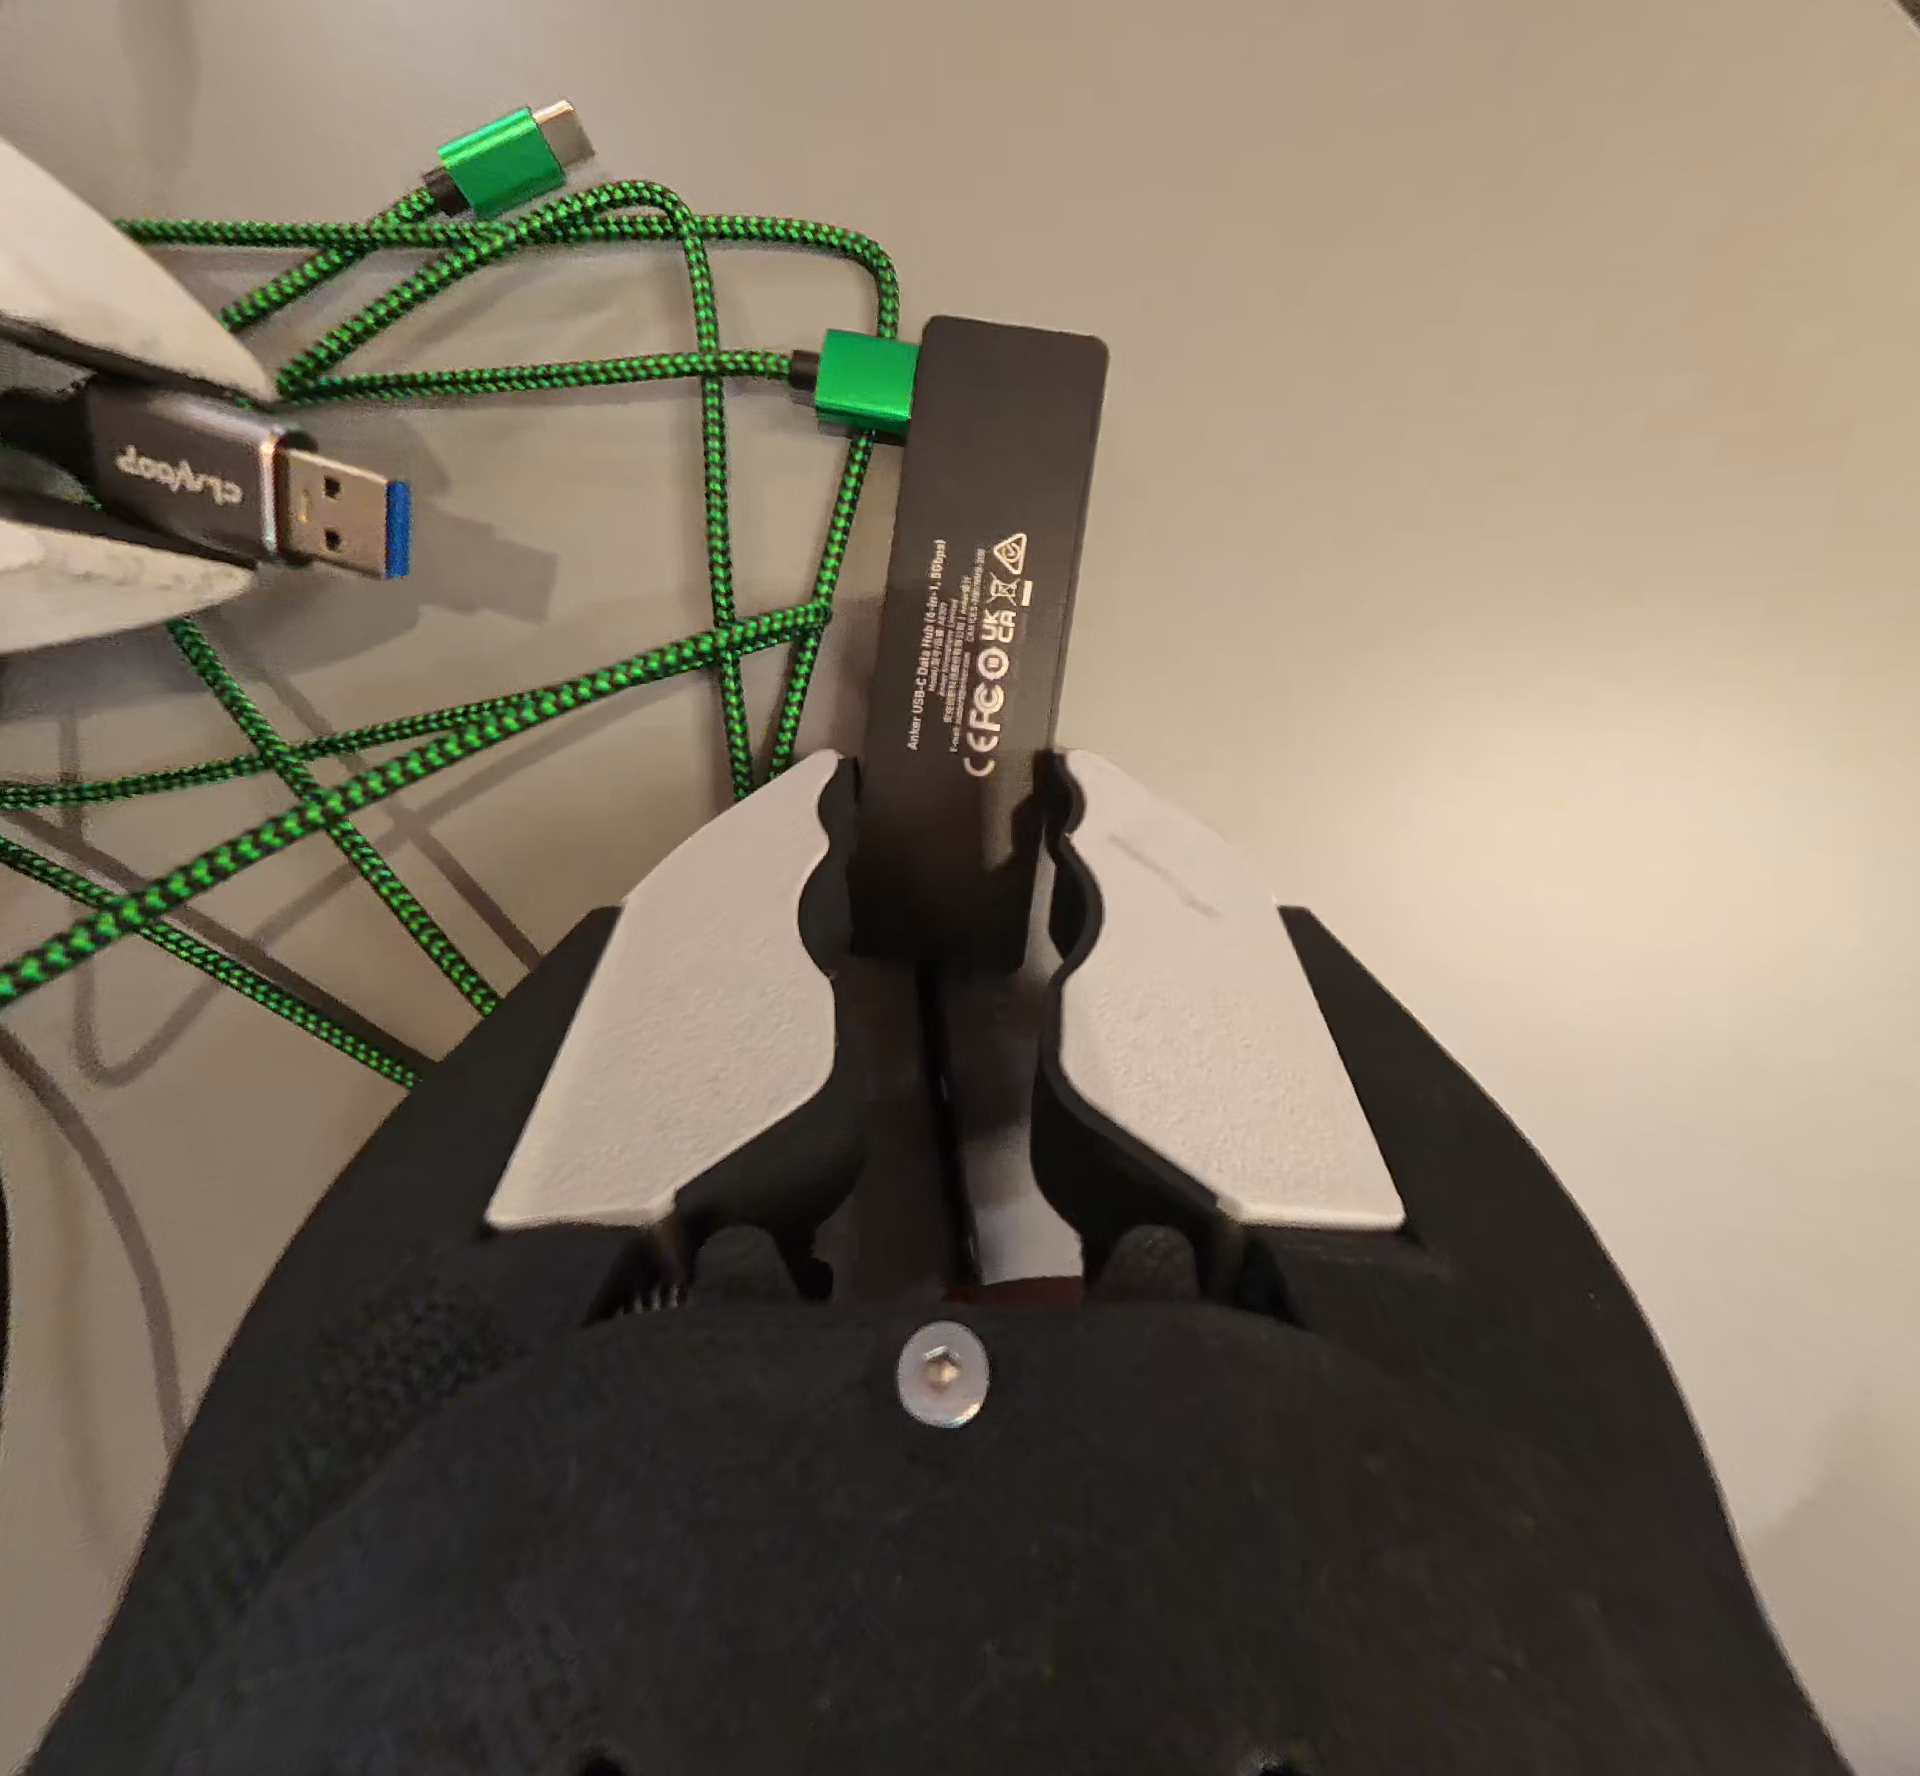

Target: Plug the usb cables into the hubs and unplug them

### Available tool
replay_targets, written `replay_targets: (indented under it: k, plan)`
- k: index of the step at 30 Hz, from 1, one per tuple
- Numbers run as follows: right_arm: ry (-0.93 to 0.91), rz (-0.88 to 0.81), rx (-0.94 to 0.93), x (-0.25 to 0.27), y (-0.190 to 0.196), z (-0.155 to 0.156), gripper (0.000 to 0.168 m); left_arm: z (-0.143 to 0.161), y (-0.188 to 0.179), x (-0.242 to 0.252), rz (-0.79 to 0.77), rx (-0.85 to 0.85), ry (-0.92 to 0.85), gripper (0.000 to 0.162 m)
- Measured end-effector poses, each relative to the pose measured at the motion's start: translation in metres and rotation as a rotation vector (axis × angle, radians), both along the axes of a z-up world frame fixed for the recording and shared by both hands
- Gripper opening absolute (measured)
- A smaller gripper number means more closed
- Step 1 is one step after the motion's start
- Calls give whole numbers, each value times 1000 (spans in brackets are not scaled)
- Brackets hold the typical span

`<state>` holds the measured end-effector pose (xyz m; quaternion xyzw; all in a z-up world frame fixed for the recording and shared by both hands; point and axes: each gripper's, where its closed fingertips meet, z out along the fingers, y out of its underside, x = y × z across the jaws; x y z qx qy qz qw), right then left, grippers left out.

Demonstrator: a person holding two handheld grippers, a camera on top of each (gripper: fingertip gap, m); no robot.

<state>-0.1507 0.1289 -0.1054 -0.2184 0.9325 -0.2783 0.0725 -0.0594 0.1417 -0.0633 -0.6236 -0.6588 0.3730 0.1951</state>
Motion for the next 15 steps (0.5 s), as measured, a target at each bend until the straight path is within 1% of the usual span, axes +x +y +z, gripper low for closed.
replay_targets:
  k: [4, 7, 11, 15]
  plan:
    - [-21, -3, 3, 6, -6, 0, 34, -1, -7, 3, 28, -10, 0, 17]
    - [-167, -25, -4, 15, -4, 4, 34, -3, -15, 7, 53, -37, -15, 17]
    - [-318, -39, -45, 30, -1, 19, 33, 0, -22, 11, 80, -86, -11, 17]
    - [-341, -48, -132, 43, -1, 34, 33, 5, -26, 13, 106, -118, -5, 17]
